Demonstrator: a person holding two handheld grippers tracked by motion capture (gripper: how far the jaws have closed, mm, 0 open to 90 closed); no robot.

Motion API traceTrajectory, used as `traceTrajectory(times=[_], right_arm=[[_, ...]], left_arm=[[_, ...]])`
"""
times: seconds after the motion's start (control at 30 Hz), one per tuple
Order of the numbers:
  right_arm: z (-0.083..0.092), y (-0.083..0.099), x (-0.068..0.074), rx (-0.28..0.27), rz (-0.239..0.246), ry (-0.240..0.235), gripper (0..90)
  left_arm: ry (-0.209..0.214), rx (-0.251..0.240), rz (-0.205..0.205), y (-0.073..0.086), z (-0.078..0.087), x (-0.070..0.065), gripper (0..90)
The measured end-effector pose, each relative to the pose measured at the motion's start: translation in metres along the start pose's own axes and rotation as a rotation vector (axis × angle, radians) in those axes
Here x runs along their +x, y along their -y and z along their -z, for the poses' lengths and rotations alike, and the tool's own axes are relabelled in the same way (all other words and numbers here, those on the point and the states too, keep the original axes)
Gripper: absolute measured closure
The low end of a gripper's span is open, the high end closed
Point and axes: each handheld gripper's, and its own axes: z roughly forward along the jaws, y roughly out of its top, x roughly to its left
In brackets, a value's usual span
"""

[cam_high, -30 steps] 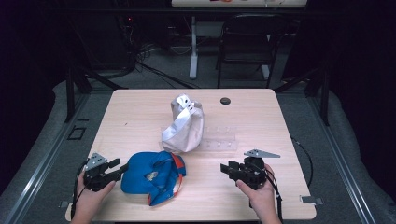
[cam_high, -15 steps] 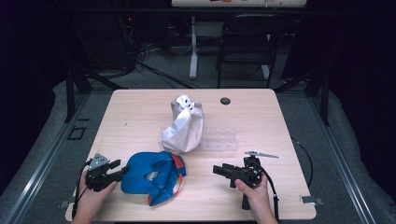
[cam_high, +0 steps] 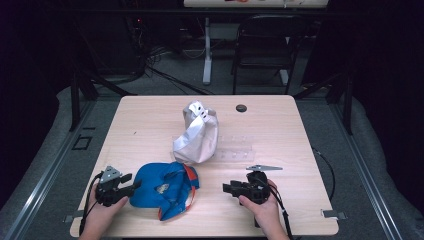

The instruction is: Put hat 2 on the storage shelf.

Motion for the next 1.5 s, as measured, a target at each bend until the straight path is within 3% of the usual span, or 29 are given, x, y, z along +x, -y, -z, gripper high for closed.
traceTrajectory(times=[0.4,0.57,0.6,0.7,0.87,1.03,1.17,1.37,1.5], right_arm=[[-0.022,0.001,0.015,0.05,0.007,-0.041,58.2],[-0.031,0.002,0.018,0.105,0.0,-0.082,59.3],[-0.034,0.004,0.019,0.101,-0.015,-0.098,59.3],[-0.044,0.006,0.022,0.132,-0.036,-0.148,59.0],[-0.061,0.0,0.029,0.165,-0.073,-0.192,58.5],[-0.081,-0.007,0.04,0.165,-0.061,-0.192,58.0],[-0.093,-0.004,0.045,0.184,-0.062,-0.183,57.9],[-0.099,-0.002,0.048,0.205,-0.052,-0.175,57.9],[-0.098,-0.001,0.046,0.206,-0.078,-0.173,58.0]], left_arm=[[0.035,0.059,-0.116,0.003,-0.012,-0.026,52.0],[0.044,0.053,-0.115,0.004,-0.013,-0.032,52.9],[0.028,0.05,-0.112,0.004,-0.013,-0.034,53.2],[0.041,0.063,-0.125,0.004,-0.013,-0.036,54.2],[0.043,0.06,-0.111,0.005,-0.012,-0.037,54.1],[0.026,0.038,-0.125,0.004,-0.006,-0.034,53.3],[0.014,0.022,-0.106,0.005,-0.002,-0.028,52.7],[-0.003,0.01,-0.077,0.007,0.003,-0.02,52.5],[-0.007,0.012,-0.063,0.007,0.003,-0.019,52.6]])
